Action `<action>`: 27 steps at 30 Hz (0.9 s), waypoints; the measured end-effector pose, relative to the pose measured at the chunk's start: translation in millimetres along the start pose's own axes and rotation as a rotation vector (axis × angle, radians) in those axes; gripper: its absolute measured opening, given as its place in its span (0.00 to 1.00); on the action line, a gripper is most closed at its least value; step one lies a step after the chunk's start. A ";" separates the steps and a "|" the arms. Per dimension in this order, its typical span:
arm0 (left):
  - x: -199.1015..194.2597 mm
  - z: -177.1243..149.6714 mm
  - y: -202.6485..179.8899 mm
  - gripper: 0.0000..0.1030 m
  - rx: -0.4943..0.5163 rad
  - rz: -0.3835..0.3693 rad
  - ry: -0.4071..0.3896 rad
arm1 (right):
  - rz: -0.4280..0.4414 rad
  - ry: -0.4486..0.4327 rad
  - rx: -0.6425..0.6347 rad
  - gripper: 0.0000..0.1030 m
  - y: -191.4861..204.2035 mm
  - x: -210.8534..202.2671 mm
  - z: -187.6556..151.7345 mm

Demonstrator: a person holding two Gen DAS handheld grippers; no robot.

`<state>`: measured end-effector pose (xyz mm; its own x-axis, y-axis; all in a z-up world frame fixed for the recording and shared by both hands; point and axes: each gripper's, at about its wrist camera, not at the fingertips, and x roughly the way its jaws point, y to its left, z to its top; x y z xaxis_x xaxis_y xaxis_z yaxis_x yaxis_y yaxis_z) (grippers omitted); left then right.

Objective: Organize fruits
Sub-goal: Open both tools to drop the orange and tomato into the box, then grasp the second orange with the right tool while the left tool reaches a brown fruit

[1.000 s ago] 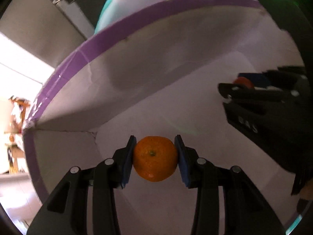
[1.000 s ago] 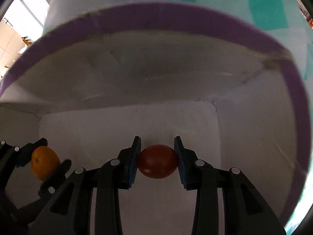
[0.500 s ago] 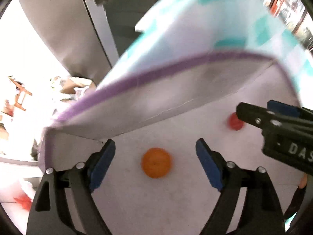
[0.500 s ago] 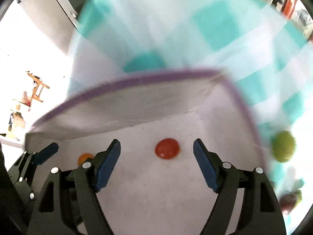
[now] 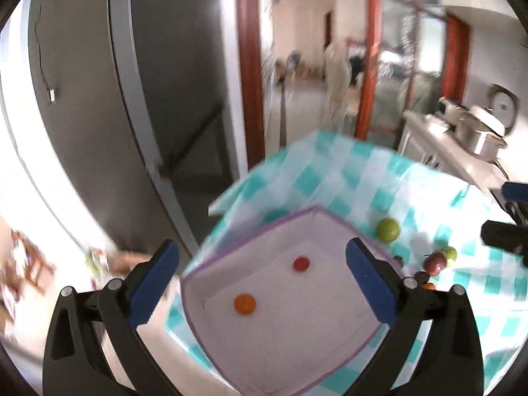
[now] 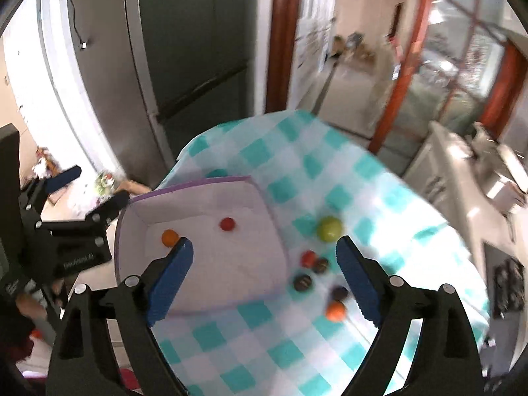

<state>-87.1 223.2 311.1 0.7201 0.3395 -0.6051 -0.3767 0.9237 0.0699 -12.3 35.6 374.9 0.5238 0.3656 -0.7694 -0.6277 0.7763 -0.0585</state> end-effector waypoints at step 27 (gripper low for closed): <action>-72.4 -122.4 -100.0 0.98 0.302 -0.469 0.140 | -0.183 -0.083 0.299 0.84 -37.9 -99.2 -203.0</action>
<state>-172.9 84.6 250.9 0.6780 -0.1270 -0.7240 0.1628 0.9864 -0.0206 -157.3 -134.4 324.4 0.6647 0.2372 -0.7084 -0.3289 0.9443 0.0075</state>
